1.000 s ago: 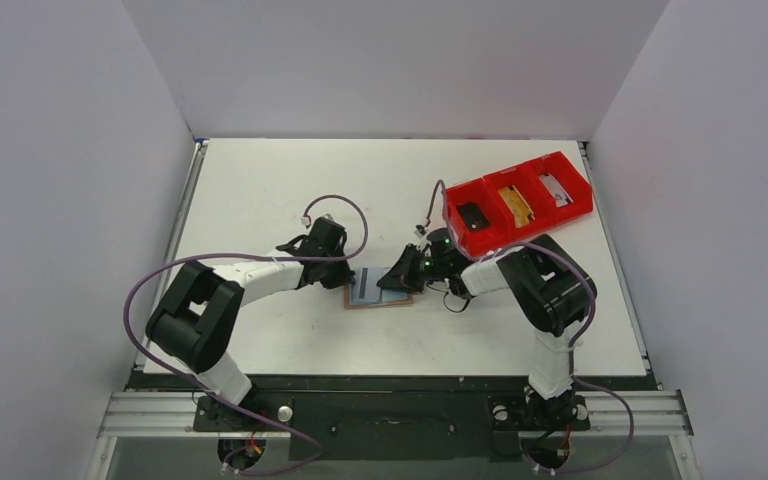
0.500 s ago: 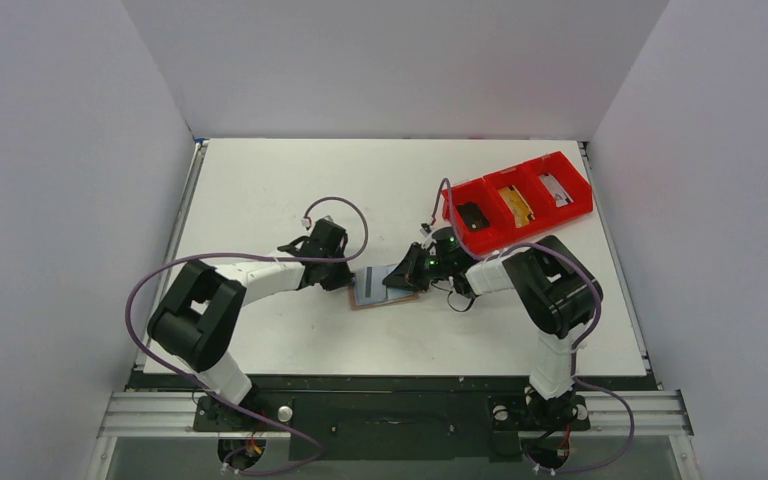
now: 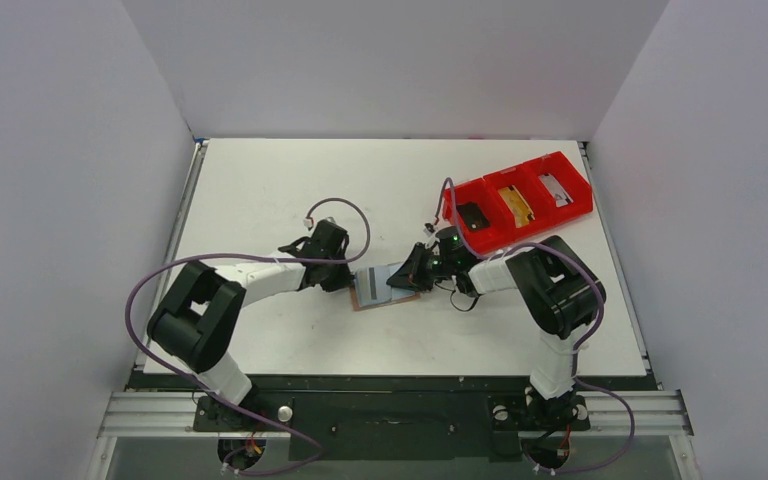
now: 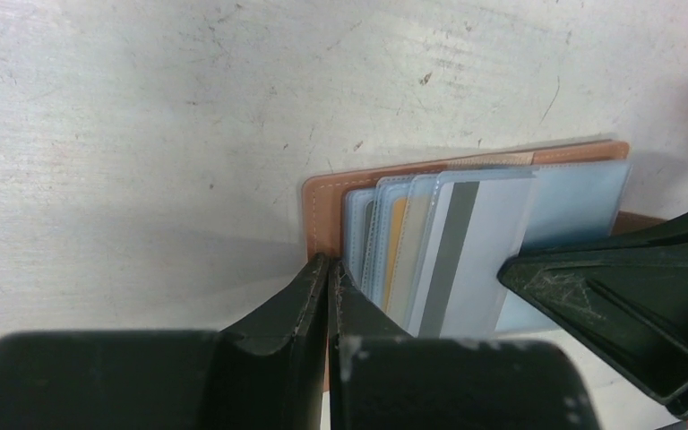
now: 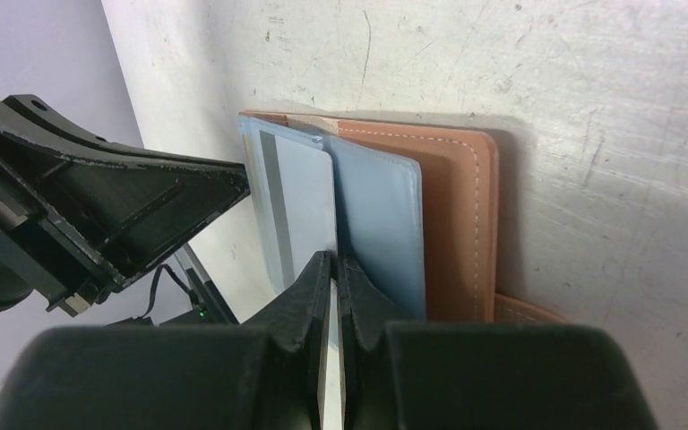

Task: Take the credit cards out of the card holder
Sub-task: Remove the credit card from the card holder.

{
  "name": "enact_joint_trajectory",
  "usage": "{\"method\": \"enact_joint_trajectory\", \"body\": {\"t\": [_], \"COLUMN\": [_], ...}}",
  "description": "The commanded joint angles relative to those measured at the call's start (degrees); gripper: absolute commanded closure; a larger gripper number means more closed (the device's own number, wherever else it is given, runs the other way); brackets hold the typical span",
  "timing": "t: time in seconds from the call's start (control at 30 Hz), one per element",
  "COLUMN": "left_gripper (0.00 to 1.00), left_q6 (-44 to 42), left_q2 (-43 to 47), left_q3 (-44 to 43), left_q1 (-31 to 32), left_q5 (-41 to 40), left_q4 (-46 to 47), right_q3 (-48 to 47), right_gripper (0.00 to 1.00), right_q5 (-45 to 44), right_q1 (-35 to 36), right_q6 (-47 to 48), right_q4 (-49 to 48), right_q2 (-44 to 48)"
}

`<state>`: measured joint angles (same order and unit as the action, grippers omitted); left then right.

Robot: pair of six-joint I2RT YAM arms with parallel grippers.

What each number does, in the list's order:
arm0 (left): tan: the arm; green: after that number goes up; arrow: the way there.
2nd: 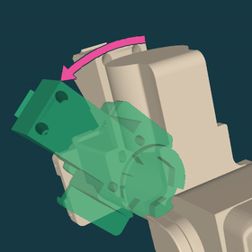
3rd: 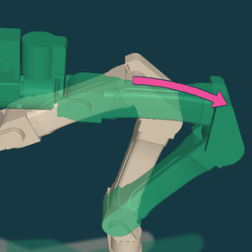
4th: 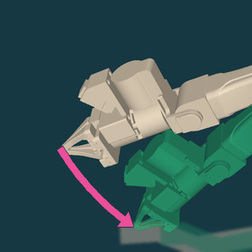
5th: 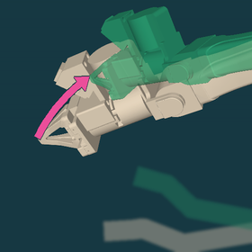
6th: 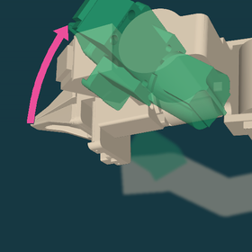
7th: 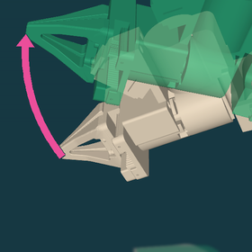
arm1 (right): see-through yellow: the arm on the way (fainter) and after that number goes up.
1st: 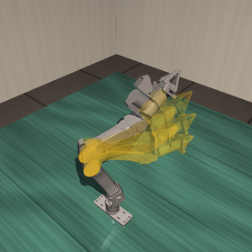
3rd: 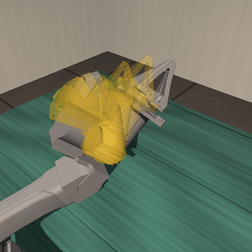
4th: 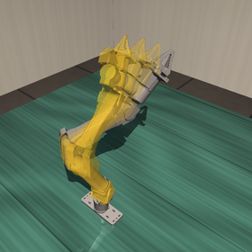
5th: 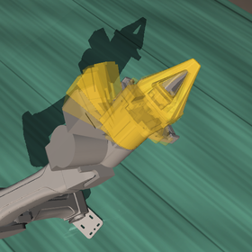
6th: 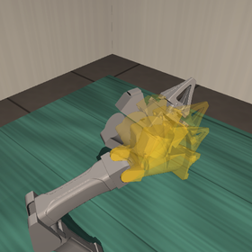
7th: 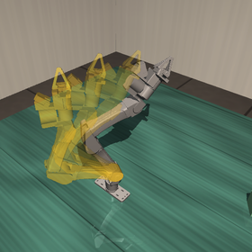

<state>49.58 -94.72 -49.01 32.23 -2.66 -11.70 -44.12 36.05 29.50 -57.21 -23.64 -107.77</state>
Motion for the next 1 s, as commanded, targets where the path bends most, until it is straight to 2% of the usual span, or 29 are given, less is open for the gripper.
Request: {"method": "enact_joint_trajectory", "body": {"t": [0.0, 0.3, 0.4, 0.53, 0.8, 0.97], "left_gripper": [1.0, 1.0, 0.95, 0.95, 0.95, 1.0], "left_q6": [-3.8, -5.0, -5.0, -5.0, -4.3, -4.0], "left_q2": [2.5, 5.1, 4.9, 2.7, -1.6, -2.8], "left_q3": [-1.4, -7.6, -7.9, -8.8, -6.6, -6.7], "left_q1": [2.0, 4.8, 5.0, 5.2, 5.2, 5.3], "left_q5": [0.1, 1.1, 2.2, 3.8, 6.3, 3.7], "left_q4": [-8.0, -9.5, -7.8, -7.1, -2.2, -5.1], "right_q3": [1.3, 2.0, 1.8, 1.5, 0.8, 0.7], "right_gripper": [1.0, 1.0, 1.0, 1.0, 1.0, 1.0], "right_q5": [-2.4, -2.9, -2.9, -2.8, -2.9, -3.0], "right_q1": [-0.6, -0.2, 0.3, 0.4, 0.4, 0.3], "right_q6": [2.2, 2.0, 2.0, 2.0, 2.5, 2.8], "right_q4": [0.5, 0.1, 0.2, 0.2, 1.3, 1.9], "right_q2": [1.7, 2.0, 1.8, 1.6, 1.6, 1.9]}}
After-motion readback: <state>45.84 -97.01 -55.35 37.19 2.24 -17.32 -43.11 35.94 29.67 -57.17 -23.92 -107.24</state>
